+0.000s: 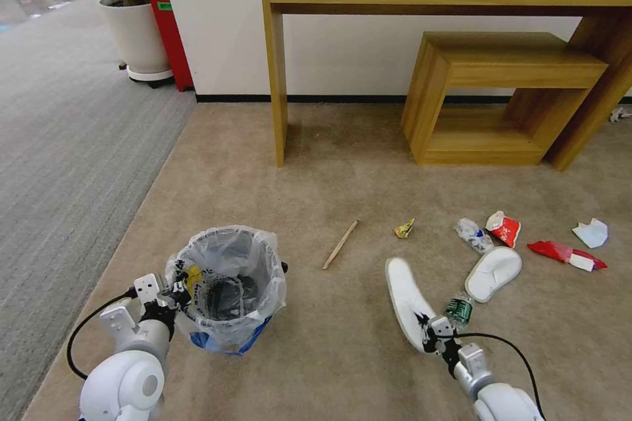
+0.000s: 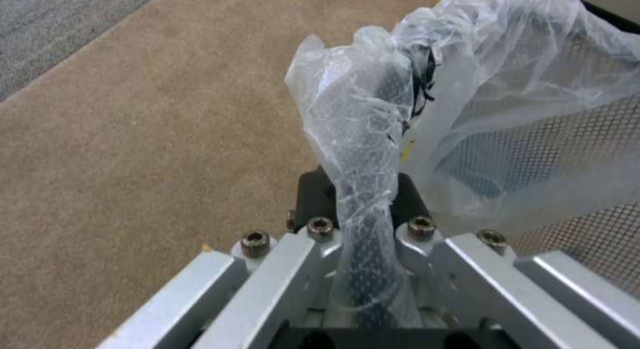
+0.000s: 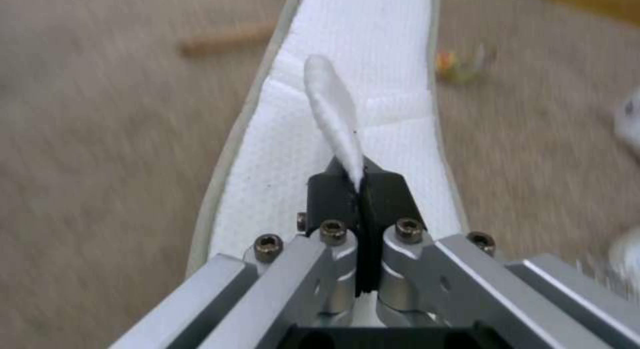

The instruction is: Pick up the trash bin and place the garbage on the floor into it.

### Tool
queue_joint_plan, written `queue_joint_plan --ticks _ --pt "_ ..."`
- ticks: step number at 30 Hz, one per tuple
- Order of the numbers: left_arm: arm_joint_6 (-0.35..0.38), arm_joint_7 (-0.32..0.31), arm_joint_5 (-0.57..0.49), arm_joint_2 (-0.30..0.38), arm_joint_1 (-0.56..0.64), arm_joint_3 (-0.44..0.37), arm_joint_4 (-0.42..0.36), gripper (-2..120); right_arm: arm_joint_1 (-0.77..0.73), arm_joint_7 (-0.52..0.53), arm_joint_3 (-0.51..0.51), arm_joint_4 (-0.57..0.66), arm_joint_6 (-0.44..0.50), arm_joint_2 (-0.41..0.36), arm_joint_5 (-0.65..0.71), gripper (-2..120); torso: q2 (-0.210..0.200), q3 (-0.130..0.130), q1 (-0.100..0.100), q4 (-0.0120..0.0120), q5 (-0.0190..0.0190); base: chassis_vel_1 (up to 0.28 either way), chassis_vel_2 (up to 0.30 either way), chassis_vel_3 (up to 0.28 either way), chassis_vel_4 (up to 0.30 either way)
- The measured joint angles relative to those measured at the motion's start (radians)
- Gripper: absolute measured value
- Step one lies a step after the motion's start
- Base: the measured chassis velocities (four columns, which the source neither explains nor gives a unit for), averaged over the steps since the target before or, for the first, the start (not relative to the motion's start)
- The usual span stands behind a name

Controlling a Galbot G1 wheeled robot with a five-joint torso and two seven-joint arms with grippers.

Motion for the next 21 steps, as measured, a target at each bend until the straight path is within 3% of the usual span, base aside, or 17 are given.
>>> queue_joint_plan --ticks 3,6,21 --pt "-0.001 0.003 0.005 0.000 0.001 0.001 -0.001 3 -0.005 -0.037 0.020 0.018 0.030 0.004 0.030 0 0.000 0.000 0.000 -0.0001 0.0001 0.000 0.000 0.000 0.000" --pt "-0.002 0.011 0.017 0.001 0.004 0.009 -0.002 3 -0.009 -0.151 0.057 0.068 0.104 -0.006 0.118 0 0.000 0.000 0.000 0.0000 0.0000 0.000 0.000 0.000 0.000" --pt "-0.005 0.025 0.040 -0.005 0.011 0.023 -0.009 3 -0.006 -0.491 0.062 0.128 0.219 -0.002 0.289 0 0.000 0.000 0.000 0.0000 0.0000 0.000 0.000 0.000 0.000"
